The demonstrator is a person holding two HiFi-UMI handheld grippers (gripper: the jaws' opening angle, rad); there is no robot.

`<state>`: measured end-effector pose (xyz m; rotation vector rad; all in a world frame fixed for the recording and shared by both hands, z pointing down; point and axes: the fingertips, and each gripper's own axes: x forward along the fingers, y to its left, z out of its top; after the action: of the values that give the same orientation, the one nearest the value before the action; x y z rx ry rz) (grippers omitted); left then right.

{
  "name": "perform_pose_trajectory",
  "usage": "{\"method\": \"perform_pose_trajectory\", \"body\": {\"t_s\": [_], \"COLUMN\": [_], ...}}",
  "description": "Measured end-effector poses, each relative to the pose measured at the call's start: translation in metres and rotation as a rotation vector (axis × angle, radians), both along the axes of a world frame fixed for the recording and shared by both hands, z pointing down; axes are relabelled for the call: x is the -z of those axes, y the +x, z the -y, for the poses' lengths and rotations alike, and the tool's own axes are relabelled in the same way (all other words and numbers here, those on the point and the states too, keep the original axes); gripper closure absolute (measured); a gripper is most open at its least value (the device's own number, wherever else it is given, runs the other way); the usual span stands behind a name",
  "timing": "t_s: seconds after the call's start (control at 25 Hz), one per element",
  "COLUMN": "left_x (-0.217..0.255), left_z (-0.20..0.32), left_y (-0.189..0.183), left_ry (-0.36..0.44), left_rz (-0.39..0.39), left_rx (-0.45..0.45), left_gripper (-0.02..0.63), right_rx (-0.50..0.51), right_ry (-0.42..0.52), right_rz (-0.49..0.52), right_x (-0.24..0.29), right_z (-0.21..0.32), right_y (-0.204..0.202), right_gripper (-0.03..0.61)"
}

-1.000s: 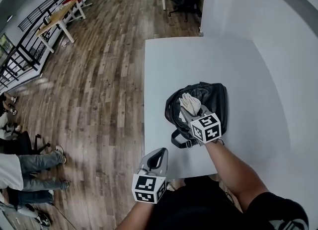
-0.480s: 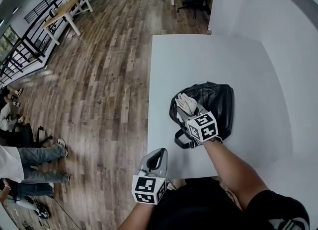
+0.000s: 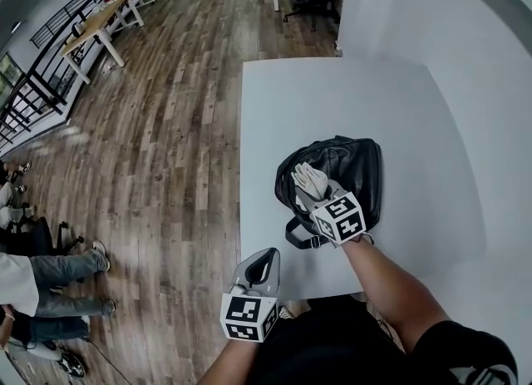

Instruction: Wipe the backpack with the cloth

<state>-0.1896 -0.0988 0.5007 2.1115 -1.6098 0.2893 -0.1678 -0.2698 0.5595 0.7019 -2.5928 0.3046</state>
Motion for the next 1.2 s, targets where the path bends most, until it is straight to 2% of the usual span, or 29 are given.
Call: {"method": "perform_pose_trajectory", "body": {"t_s": [1.2], "left_x": [0.014], "left_z": [-0.007], "left_y": [0.055], "left_ry": [0.042], "left_rz": [0.001], "left_rx": [-0.172], "left_gripper": [0.607], "right_rx": [-0.150], "right_ry": [0.083], "right_rz": [-0.043], "right_x": [0.032], "right_z": [-0.020], "right_y": [0.104], "right_gripper": [0.480]}}
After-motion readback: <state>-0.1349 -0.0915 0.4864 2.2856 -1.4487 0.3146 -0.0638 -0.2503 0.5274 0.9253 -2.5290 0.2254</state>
